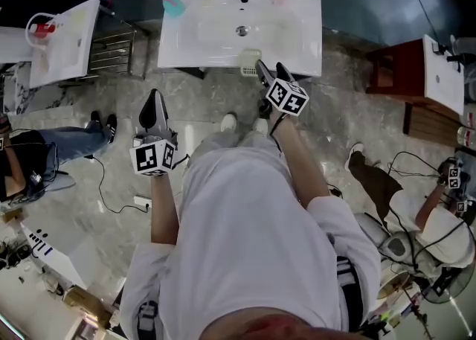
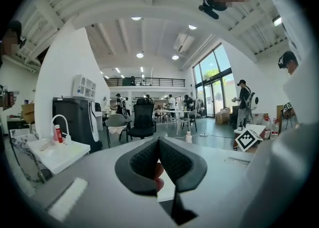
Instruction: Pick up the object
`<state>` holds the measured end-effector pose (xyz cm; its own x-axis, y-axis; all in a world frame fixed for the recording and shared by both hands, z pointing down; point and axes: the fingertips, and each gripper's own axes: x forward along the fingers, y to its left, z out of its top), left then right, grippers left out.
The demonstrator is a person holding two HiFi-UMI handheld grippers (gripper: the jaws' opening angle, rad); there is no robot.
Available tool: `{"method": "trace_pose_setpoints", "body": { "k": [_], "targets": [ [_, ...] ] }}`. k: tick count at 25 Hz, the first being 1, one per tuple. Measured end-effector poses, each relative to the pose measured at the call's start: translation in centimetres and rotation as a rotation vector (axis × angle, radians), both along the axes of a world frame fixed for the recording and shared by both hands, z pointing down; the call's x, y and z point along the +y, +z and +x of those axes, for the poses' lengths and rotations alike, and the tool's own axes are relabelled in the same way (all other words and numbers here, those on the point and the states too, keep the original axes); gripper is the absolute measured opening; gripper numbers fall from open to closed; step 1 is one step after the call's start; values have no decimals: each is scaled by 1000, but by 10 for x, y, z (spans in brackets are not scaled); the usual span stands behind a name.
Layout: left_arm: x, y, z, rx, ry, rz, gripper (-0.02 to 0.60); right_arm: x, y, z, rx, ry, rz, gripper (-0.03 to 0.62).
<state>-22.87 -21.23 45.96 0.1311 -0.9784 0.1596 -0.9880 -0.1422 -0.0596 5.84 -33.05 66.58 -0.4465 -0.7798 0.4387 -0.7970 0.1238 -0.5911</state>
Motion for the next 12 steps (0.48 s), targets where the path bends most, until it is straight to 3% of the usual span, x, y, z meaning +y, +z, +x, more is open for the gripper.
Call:
{"method": "trace_pose_setpoints", "body": {
  "k": [12],
  "targets": [
    [34, 13, -36, -4, -131, -65, -2, -2, 105, 1, -237, 193, -290, 360]
  ]
}}
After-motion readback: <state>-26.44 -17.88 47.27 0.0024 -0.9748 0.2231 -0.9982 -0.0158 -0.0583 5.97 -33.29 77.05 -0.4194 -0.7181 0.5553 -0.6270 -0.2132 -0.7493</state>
